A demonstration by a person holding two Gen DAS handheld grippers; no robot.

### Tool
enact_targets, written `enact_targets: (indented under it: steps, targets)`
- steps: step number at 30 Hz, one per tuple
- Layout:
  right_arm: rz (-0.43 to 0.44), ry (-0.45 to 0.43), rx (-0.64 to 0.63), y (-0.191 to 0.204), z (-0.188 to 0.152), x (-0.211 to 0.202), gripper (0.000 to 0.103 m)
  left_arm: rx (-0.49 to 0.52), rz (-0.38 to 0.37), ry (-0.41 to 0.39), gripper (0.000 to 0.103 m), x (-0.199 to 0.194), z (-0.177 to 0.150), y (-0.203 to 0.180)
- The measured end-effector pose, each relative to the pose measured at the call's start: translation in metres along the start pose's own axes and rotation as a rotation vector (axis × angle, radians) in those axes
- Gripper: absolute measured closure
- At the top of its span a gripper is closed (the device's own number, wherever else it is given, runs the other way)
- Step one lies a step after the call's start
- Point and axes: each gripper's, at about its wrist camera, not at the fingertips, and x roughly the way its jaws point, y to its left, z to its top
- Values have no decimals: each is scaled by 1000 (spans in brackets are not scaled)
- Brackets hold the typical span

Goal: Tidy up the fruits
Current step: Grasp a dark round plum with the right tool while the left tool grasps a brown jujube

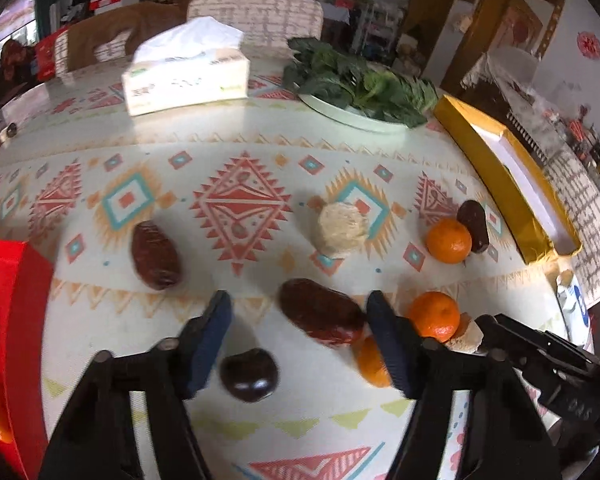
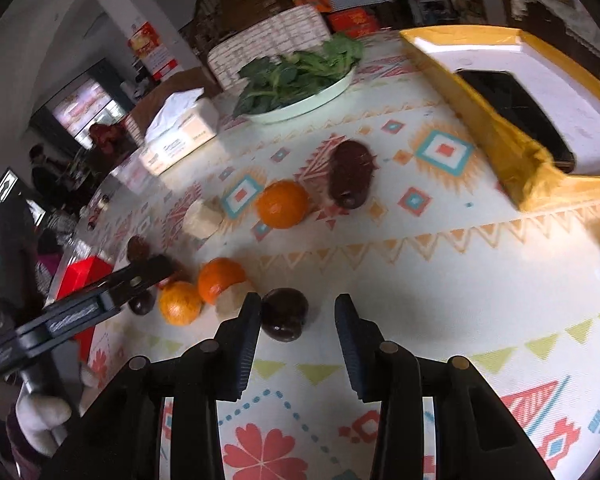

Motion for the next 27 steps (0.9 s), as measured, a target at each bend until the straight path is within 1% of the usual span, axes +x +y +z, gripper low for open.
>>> enact_targets:
  steps: [1,2,5,10,14,18,22,23,25,27]
  targets:
    - [-1,-2,-10,2,-1,0,61,11,-6,12,55,3,-1,-3]
    - [-3,-3,-23,4,-1,1,61,21,-8,3,64,4,-2,-6]
    - [-8,-7,-46,8,-2,2,61,42,-1,-3,70,4,-4,-10]
    - [-14,-13,-61,10,-2,3,61,25,-10,-35,72,-5,-7,-8]
    - [-19,-16,-82,14,-3,4,56,18,-7,-77,72,-19,-8,-6]
    - [-21,-24,-86,14,-3,4,54,-4,-22,-126,72,-40,-11,0]
    - [7,-26,-94,14,-1,7,53,-15,-24,-178,72,-63,-18,5]
    - [12,-25,-99,14,-2,7,59,-15,-20,-191,72,-69,-21,6]
    - [11,-11,-101,15,-2,11,78,-18,-12,-217,72,-81,-27,8]
    - [15,-15,-86,12,-2,10,79,-23,-6,-242,73,-93,-34,11]
